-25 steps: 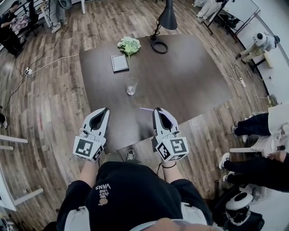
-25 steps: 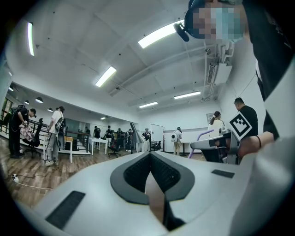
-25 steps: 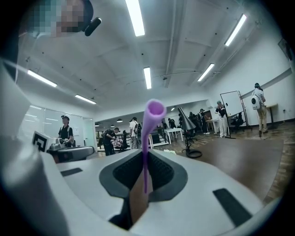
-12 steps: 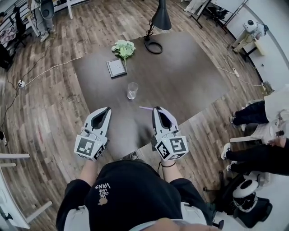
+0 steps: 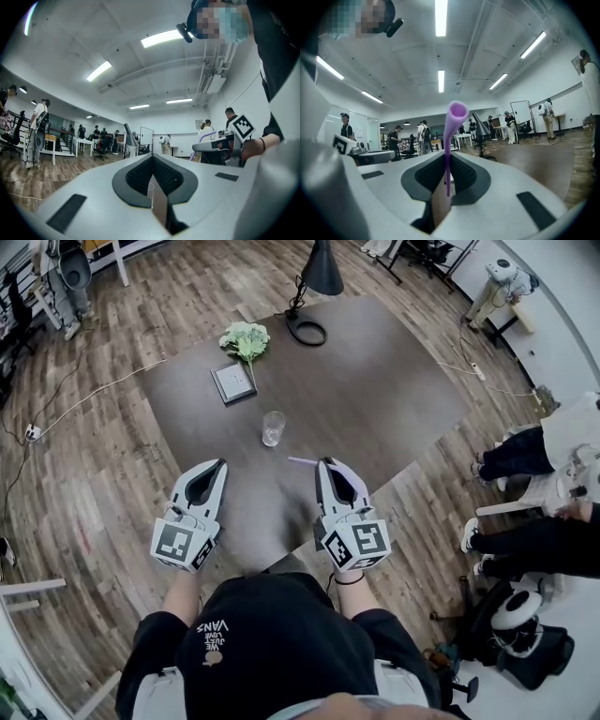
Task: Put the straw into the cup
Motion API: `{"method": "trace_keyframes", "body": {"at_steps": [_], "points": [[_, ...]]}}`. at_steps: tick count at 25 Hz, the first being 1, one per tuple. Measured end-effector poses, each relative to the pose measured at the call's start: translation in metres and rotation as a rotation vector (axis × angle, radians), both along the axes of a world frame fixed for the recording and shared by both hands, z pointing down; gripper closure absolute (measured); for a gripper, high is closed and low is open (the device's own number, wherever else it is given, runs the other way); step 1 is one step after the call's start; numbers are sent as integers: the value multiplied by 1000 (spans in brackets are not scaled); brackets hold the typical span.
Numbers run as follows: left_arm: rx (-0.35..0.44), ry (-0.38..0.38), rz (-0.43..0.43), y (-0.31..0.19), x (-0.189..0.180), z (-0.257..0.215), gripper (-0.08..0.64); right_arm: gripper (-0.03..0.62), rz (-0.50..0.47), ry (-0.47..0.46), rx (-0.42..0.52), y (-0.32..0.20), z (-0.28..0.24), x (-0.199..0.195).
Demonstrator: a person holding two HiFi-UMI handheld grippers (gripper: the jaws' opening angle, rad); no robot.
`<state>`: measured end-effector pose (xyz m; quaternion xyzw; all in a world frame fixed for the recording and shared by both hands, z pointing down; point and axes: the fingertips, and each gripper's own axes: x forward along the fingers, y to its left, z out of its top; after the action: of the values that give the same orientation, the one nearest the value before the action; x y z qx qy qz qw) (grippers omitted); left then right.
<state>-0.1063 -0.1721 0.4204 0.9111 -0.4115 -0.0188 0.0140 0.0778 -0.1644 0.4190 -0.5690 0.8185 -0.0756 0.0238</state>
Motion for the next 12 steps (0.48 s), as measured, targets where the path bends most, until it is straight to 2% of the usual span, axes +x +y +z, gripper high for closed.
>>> {"method": "trace_keyframes", "body": {"at_steps": [5,12], "points": [[1,-8,14,-6,10,5,551,551,-7,3,-5,-11,1,7],[-21,-10,-27,-28,19,8,551,552,-51,-1,-17,-42,5,12]]}}
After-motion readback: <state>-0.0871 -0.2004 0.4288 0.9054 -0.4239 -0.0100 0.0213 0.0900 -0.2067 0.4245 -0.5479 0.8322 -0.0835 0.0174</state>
